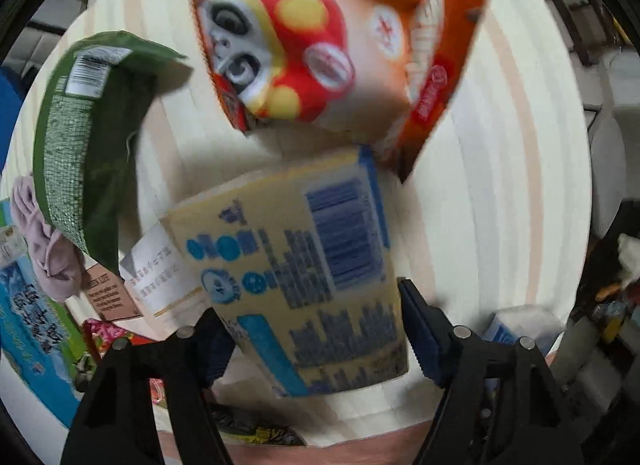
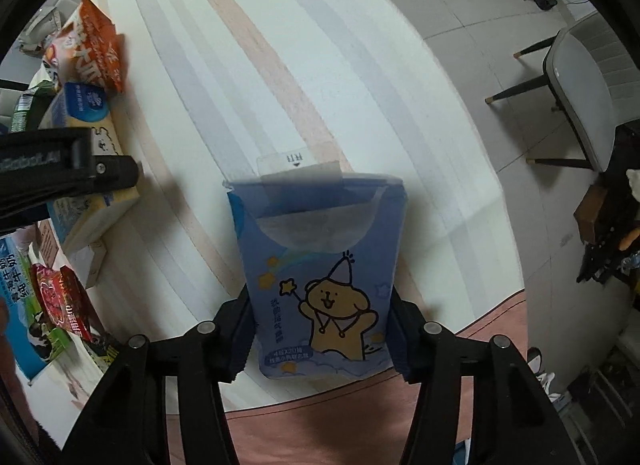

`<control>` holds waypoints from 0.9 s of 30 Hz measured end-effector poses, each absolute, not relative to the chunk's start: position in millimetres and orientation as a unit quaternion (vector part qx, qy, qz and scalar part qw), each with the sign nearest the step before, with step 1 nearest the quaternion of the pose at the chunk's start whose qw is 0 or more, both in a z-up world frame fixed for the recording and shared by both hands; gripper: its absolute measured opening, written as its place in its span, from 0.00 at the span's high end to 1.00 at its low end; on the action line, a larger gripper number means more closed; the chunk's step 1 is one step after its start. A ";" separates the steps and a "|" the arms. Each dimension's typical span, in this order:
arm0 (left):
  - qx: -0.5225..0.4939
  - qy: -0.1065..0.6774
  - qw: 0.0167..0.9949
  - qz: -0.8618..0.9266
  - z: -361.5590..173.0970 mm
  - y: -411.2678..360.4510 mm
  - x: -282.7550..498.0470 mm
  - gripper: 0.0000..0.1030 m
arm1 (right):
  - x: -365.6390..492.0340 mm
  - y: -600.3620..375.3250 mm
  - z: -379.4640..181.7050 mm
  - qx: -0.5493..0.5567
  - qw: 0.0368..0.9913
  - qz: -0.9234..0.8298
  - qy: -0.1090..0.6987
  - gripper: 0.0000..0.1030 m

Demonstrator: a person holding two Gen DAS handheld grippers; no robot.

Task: Organize soft objects
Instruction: 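Grasp the milk carton with the left tool while the right tool grasps the blue tissue pack, then carry both items into the box and open both tools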

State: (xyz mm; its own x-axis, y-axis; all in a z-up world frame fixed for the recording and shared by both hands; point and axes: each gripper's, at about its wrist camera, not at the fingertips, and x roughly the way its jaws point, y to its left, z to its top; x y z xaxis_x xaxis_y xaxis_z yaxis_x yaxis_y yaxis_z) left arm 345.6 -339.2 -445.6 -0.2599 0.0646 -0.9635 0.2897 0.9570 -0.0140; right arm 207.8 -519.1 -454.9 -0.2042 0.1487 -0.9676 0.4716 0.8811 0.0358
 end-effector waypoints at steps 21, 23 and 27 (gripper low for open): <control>0.012 0.657 0.736 -0.164 -211.1 -180.9 235.2 0.42 | 179.3 -441.0 -320.9 0.198 0.681 -0.034 0.704 0.64; 0.002 0.644 0.750 -0.149 -186.2 -144.8 225.5 0.42 | 179.5 -410.8 -296.6 0.191 0.693 -0.006 0.695 0.64; -0.032 0.640 0.761 -0.107 -164.8 -63.4 228.2 0.42 | 193.5 -323.6 -253.0 0.186 0.707 0.066 0.679 0.64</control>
